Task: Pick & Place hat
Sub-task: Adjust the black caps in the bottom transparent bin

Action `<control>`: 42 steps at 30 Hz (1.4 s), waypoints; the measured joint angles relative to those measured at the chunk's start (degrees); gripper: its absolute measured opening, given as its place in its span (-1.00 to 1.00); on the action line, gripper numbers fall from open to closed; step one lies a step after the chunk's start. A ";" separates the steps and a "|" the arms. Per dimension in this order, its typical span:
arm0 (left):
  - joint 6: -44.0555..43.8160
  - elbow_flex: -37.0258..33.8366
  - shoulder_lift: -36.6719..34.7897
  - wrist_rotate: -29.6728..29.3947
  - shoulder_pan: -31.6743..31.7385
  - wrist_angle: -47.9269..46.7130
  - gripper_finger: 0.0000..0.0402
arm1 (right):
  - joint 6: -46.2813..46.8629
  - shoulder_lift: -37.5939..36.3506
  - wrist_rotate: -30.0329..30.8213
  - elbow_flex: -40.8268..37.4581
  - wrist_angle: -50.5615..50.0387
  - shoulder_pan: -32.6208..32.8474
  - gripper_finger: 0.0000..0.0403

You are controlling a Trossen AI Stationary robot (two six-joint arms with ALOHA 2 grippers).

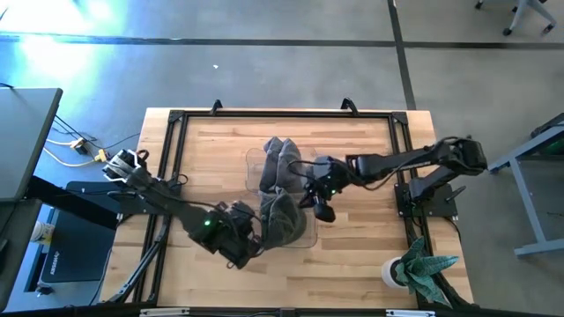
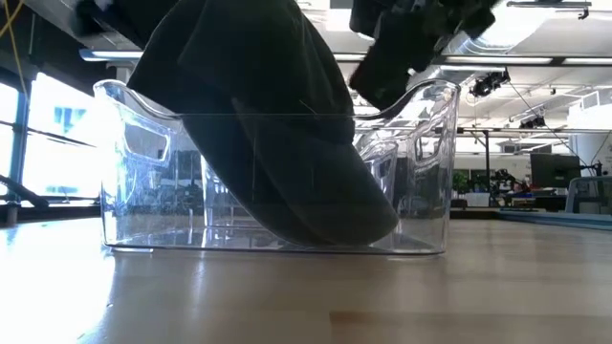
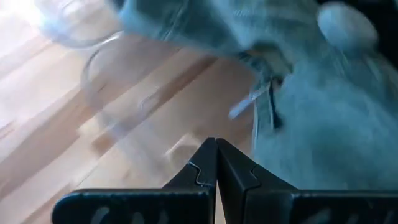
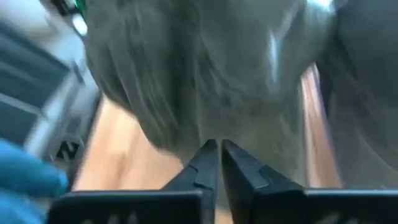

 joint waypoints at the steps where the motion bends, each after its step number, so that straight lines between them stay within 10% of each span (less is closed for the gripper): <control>1: 1.52 -1.40 0.05 -0.96 0.31 3.21 -1.00 | 1.86 0.00 -0.01 -1.78 4.34 -0.05 -0.92; 10: 25.29 -5.26 0.33 -4.39 2.08 30.59 -1.00 | 11.47 3.00 4.05 -9.81 25.79 -0.15 -0.93; 30: 24.13 -5.31 0.26 -3.43 1.82 28.52 -1.00 | 21.90 -4.42 2.23 -9.91 24.61 -2.27 -0.58; 42: 25.77 -5.31 0.22 -3.50 1.82 30.84 -1.00 | 29.16 3.54 9.89 -9.93 32.40 -1.90 -0.72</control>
